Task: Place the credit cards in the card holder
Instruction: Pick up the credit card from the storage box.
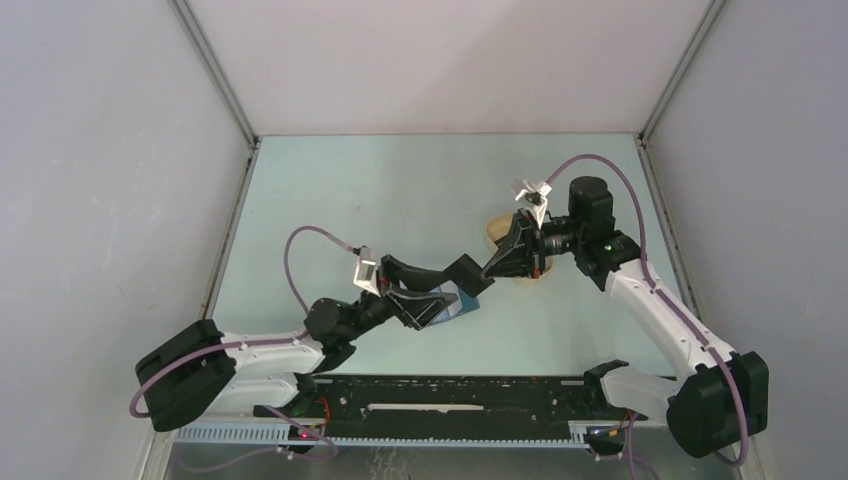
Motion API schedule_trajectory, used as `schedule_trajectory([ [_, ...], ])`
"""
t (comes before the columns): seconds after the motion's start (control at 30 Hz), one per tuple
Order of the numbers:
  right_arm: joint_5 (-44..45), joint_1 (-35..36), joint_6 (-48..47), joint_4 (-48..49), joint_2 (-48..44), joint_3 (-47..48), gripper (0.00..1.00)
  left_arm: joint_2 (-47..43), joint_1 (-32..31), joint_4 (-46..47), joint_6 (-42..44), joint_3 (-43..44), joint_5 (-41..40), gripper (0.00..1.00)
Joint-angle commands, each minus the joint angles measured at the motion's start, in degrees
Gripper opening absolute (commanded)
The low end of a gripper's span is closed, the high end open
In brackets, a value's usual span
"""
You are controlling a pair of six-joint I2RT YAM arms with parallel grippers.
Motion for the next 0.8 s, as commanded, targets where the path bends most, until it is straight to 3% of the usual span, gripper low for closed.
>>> schedule_trajectory([
  [0.0, 0.08, 0.94, 0.09, 0.97, 0.87, 1.25, 0.00, 2.13, -0.39, 3.23, 0.45, 2.52, -1.87, 0.64],
  [0.17, 0.54, 1.47, -0.41, 0.72, 1.78, 1.29, 0.00, 4.38, -0.40, 4.24, 0.05, 3.87, -1.23, 0.52],
  [0.43, 0.61, 2.65, -1.28, 0.34, 3.65, 1.29, 0.00, 7.01, -0.39, 7.55, -0.66, 4.05, -0.02, 0.43],
  [0.5, 0.69, 2.93, -1.49, 0.14, 4.01, 1.29, 0.00, 7.17, -0.39, 7.67, -0.34, 4.08, 0.01, 0.34],
  [0.6, 0.57, 3.28, -1.79, 0.16, 4.41, 1.29, 0.00, 7.02, -0.31, 7.62, 0.28, 3.67, 0.42, 0.02],
  [0.7, 1.53, 3.54, -6.28, -4.58, 4.25, 2.24, 0.00, 6.29, 0.41, 7.60, -0.03, 2.36, 0.03, 0.00],
  [0.73, 2.10, 3.86, -9.60, -8.01, 4.31, 3.10, 0.04, 5.93, 0.97, 7.54, -0.27, 1.96, 0.38, 0.00],
  [0.77, 2.78, 4.24, -12.46, -11.00, 4.51, 4.08, 0.17, 5.69, 1.92, 7.40, -0.96, 1.62, 1.50, 0.00],
])
